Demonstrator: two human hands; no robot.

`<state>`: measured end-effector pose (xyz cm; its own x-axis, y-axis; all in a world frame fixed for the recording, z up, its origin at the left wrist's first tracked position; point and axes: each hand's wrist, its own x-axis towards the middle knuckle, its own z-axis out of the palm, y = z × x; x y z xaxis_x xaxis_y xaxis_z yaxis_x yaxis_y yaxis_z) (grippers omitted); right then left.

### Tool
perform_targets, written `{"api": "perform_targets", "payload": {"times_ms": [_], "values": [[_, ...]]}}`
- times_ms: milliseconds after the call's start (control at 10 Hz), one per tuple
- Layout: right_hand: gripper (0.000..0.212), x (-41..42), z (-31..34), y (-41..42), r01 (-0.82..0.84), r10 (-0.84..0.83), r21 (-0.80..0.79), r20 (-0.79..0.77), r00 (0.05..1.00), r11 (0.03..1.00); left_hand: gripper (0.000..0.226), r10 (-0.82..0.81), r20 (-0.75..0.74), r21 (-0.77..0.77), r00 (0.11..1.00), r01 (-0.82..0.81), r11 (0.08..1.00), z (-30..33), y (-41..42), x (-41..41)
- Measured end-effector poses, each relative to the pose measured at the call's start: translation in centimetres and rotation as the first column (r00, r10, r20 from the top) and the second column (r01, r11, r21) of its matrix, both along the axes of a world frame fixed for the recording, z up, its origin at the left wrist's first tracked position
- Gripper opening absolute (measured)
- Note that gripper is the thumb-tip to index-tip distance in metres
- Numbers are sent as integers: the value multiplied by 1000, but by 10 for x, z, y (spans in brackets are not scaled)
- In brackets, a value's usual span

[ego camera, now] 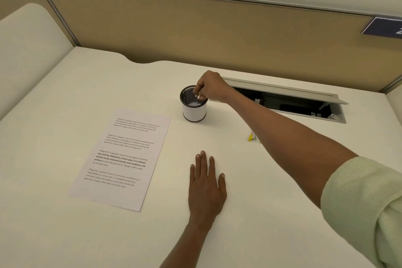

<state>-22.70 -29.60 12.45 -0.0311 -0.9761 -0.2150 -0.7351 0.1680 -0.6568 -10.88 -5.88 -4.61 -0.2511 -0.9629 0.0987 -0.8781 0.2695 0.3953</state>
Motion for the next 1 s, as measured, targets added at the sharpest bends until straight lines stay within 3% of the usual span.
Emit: {"api": "perform_targets", "payload": {"times_ms": [100,300,500,700,800,1000], "values": [[23,0,3,3,-36,34,-59,-30,999,998,60,1,-3,-3,1000,-1,1000,0,0,0],[17,5,3,4,-238,167,-209,-310,936,949,59,3,-18,-7,1000,-3,1000,2,0,-1],[34,10,-5,1,-327,240,-145,-424,873,934,59,5,-17,-4,1000,-5,1000,3,1,-1],[28,14,-6,0,-381,266,-148,-495,827,913,58,10,-23,-19,1000,-10,1000,2,1,-1],[15,13,-13,0,-429,277,-130,-591,757,894,59,15,-24,-12,1000,-15,1000,3,1,-1],[21,15,-8,7,-476,323,-71,-645,693,877,58,11,-26,-20,1000,-11,1000,2,2,0]]}}
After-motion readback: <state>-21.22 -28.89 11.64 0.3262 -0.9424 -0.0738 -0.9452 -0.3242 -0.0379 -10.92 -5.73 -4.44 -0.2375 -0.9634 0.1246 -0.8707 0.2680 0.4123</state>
